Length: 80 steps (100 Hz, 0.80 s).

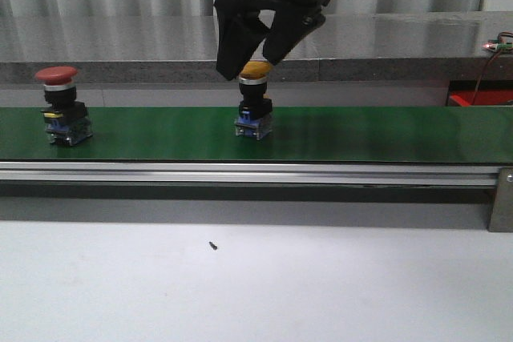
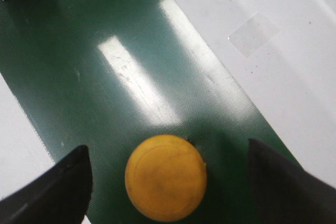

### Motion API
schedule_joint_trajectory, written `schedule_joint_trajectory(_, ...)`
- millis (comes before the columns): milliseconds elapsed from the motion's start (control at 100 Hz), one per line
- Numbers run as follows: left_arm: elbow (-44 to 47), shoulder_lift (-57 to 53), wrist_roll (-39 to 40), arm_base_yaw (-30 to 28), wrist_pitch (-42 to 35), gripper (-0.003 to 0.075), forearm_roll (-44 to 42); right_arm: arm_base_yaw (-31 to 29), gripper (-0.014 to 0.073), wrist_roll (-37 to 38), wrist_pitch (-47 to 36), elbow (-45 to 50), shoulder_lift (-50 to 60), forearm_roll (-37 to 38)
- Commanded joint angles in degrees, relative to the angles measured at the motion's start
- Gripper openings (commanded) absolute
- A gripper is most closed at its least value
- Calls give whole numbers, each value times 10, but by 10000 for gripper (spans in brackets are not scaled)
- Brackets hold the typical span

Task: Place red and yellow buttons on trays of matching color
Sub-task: 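Lower the right gripper onto the yellow button, grasp and lift it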

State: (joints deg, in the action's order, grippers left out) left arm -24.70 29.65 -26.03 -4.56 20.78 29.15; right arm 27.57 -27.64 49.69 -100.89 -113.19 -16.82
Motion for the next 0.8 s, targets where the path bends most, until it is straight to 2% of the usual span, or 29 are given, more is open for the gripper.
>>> schedule_joint_trajectory(0, -16, 1, -1, 5, -38, -19, 12, 0, 587, -8, -21, -19, 27, -11)
schedule_joint_trajectory(90, -16, 1, -1, 5, -38, -20, 12, 0, 531, -7, -8, -19, 24, -3)
schedule_joint_trajectory(420, -16, 1, -1, 5, -38, -20, 12, -10, 186, 29, 19, -19, 24, 34)
schedule_joint_trajectory(530, -16, 1, -1, 5, -38, -20, 12, -11, 146, 29, 20, -19, 25, 34)
schedule_joint_trajectory(790, -16, 1, -1, 5, -38, -20, 12, -14, 146, 34, 25, -19, 66, 32)
